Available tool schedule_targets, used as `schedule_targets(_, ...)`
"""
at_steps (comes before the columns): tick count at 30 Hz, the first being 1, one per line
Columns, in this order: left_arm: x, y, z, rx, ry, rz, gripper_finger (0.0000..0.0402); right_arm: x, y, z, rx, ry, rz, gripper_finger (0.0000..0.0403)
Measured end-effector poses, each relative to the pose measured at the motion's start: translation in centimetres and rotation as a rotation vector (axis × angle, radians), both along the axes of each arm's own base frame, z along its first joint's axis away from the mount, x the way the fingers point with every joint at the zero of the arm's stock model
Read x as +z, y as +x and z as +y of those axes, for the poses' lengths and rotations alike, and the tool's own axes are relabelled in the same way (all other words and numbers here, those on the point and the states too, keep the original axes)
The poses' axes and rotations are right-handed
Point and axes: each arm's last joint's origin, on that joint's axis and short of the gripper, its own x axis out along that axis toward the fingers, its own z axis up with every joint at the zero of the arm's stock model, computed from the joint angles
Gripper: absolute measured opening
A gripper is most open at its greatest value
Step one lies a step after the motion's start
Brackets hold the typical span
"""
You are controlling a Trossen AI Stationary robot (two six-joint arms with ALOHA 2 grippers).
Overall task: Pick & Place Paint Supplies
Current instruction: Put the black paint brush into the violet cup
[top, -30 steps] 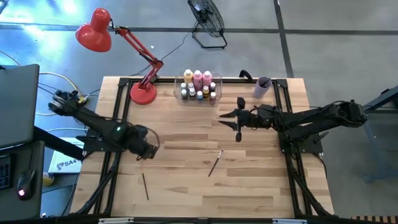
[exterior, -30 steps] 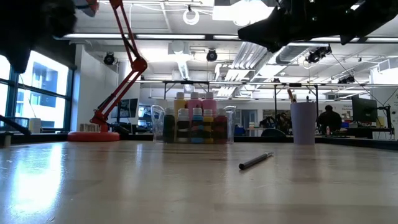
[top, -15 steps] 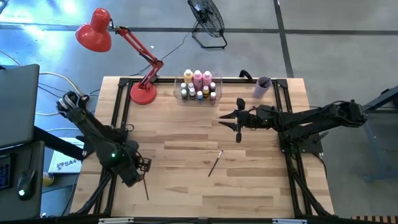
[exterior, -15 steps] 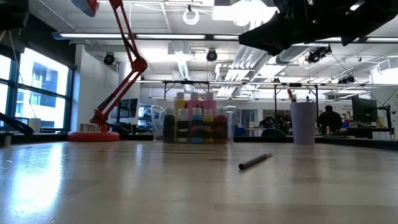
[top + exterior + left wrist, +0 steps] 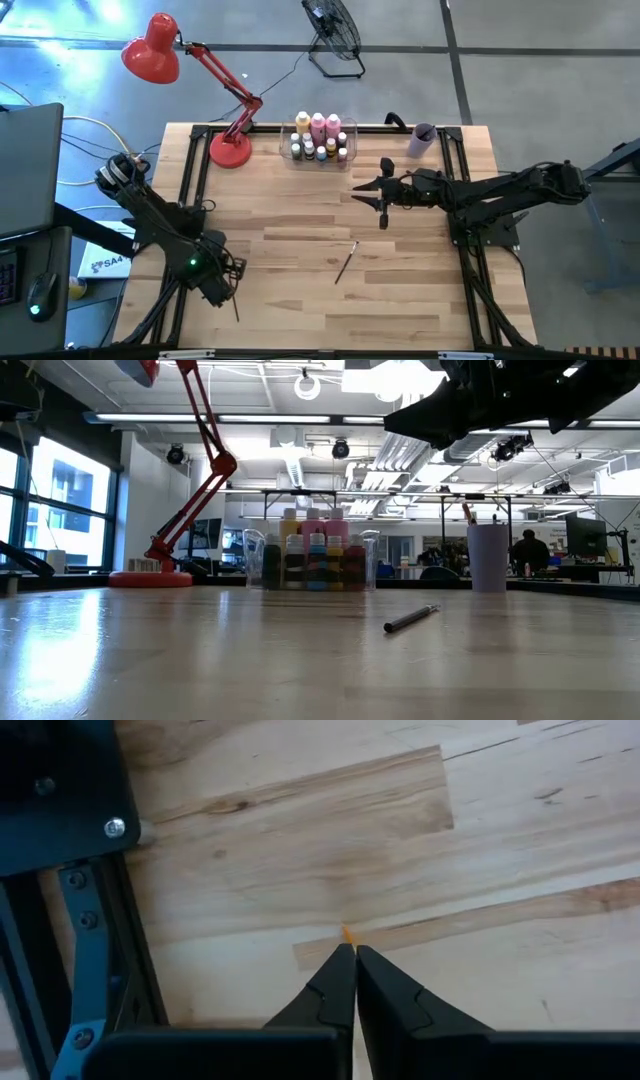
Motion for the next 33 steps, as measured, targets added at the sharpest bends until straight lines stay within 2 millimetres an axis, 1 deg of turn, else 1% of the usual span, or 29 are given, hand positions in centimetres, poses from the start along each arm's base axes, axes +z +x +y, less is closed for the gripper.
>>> schedule_targets(5,0.0,-0.5,0.1,0.012,-0.039,0.113,0.0010,0.0,0.0,0.0,0.000,0.000,0.000,0.0083)
schedule_targets(7,0.1,-0.9,0.4,0.019,-0.025,0.165,0.0010,0.0,0.0,0.0,-0.001,0.000,0.000,0.0083)
schedule_targets(11,-0.4,-1.7,1.2,0.018,-0.012,0.180,0.0010,0.0,0.0,0.0,0.000,0.000,0.000,0.0083)
schedule_targets(19,-3.6,-3.0,2.7,-0.002,-0.211,-0.006,0.0010,0.0,0.0,0.0,-0.001,0.003,0.000,0.0083)
schedule_targets(22,-3.7,-2.7,2.6,-0.010,-0.258,-0.097,0.0010,0.0,0.0,0.0,-0.001,0.003,0.000,0.0083)
schedule_targets(25,-3.5,-2.5,2.5,-0.043,-0.238,-0.150,0.0010,0.0,0.0,0.0,0.000,0.003,0.000,0.0083)
schedule_targets(28,-3.3,-2.3,2.5,-0.075,-0.221,-0.182,0.0010,0.0,0.0,0.0,-0.001,0.003,0.000,0.0083)
schedule_targets(33,-3.3,-2.3,2.5,-0.080,-0.212,-0.183,0.0010,0.0,0.0,0.0,-0.001,0.003,0.000,0.0083)
